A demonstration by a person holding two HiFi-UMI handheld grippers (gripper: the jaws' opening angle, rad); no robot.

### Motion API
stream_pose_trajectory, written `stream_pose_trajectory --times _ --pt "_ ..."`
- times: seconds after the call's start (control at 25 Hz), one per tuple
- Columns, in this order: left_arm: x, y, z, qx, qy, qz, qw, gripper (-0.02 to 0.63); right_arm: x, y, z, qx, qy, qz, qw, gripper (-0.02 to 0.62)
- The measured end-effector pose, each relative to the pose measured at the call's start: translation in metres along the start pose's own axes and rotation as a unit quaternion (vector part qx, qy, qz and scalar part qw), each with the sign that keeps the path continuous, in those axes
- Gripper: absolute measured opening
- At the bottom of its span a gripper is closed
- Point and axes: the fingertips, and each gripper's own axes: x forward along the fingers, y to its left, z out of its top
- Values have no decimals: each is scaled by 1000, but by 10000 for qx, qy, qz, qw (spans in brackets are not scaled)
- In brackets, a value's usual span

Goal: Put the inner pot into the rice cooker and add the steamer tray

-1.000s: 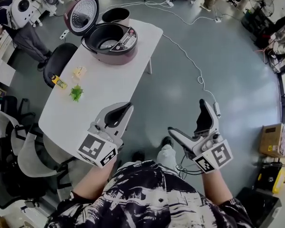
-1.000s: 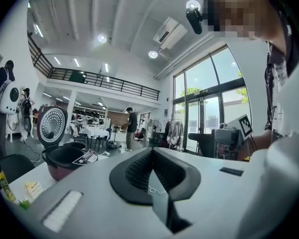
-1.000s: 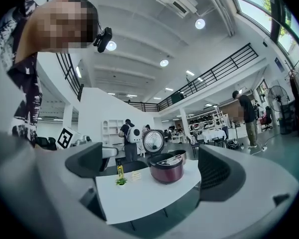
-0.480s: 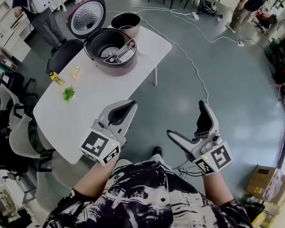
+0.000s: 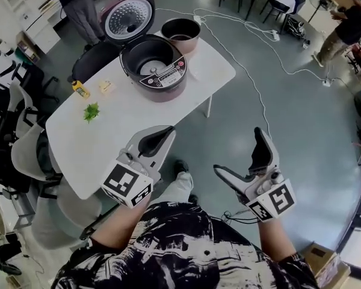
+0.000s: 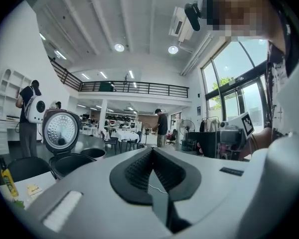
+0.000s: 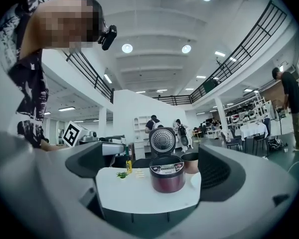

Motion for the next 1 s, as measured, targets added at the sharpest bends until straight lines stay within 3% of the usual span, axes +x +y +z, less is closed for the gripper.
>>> stream_pose_trajectory --times 0.36,0.6,1.0 --pt "53 119 1 -198 -295 532 9980 5 137 -59 -4 -217 196 616 9977 551" --pt "61 199 7 -349 -414 923 9943 5 223 -90 4 -302 384 835 9953 551" --pt "29 266 9 -563 -527 1868 9794 5 310 -91 -6 -312 667 1492 9861 551"
